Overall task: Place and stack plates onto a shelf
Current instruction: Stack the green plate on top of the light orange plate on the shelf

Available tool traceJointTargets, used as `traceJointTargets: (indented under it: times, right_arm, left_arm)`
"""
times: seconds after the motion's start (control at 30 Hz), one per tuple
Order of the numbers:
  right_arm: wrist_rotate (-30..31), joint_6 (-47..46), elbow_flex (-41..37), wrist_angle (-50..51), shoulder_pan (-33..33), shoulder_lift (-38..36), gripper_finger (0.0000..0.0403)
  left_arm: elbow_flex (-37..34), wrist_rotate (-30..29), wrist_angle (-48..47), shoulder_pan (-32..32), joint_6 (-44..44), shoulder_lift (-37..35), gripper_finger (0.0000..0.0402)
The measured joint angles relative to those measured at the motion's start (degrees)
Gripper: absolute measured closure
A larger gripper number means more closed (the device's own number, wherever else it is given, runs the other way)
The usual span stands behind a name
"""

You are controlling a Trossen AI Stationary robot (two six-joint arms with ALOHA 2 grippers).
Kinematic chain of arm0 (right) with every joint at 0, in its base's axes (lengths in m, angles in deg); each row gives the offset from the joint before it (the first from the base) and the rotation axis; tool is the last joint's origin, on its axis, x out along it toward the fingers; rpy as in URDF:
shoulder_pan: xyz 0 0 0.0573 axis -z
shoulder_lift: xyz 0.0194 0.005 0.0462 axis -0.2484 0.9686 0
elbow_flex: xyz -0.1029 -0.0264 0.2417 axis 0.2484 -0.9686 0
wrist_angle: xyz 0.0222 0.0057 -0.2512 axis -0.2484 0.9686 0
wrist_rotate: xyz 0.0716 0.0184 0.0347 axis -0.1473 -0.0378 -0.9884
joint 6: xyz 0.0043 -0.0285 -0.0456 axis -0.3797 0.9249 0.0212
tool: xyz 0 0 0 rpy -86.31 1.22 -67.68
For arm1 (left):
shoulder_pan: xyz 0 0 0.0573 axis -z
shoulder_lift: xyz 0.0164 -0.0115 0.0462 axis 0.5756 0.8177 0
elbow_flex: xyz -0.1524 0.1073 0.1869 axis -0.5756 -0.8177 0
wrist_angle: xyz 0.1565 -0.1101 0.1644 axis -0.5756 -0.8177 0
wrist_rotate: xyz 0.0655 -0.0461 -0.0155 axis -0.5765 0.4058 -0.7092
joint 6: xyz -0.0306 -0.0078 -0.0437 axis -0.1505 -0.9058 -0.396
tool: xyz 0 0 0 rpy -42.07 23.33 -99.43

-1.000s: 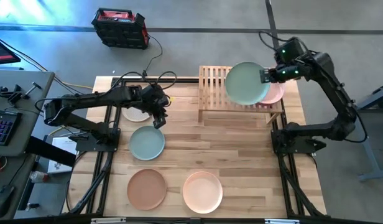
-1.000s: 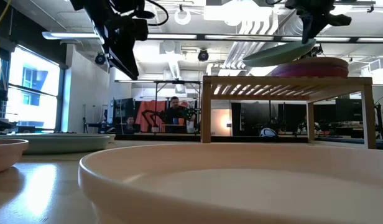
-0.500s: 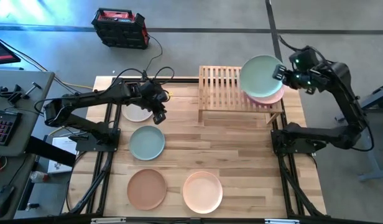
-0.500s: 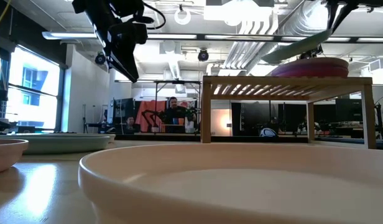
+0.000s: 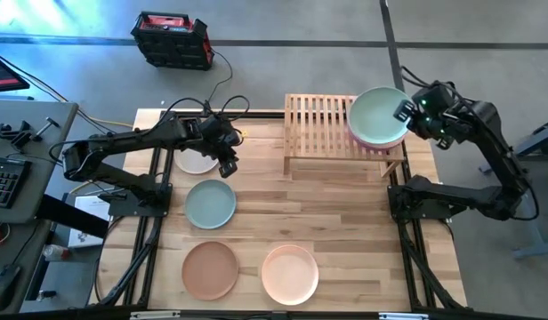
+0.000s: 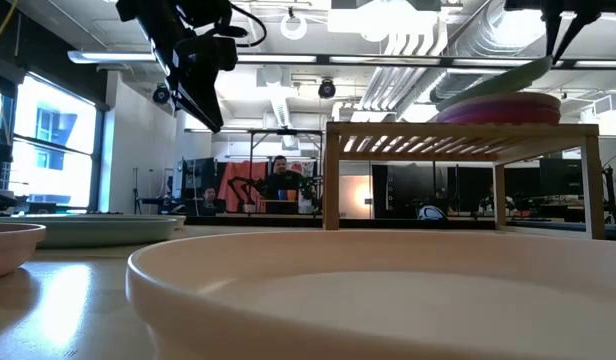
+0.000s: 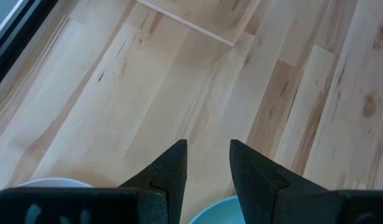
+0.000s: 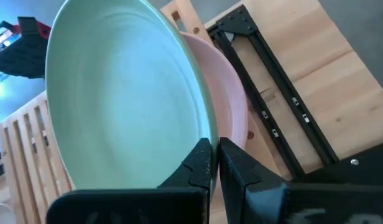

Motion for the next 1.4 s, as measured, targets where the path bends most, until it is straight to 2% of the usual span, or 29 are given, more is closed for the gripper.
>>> traceJointTargets:
  times: [0.53,0.9,1.4]
  right_arm:
    - [0.18,-0.38,-4.78,-1.99,0.01,0.17,0.0398]
    - [0.14,1.87,-4.79,-1.95,0.0,0.17,0.0334]
    - [-7.0,1.86,-4.78,0.48,0.0,-0.04,0.0322]
  left_arm:
    - [0.0,0.0,-0.02,0.0,-0.09,0.0,0.0293]
    - [0.0,0.0,-0.04,0.0,-0.07,0.0,0.0293]
    - [0.0,0.0,-0.02,0.0,-0.11,0.0,0.0293]
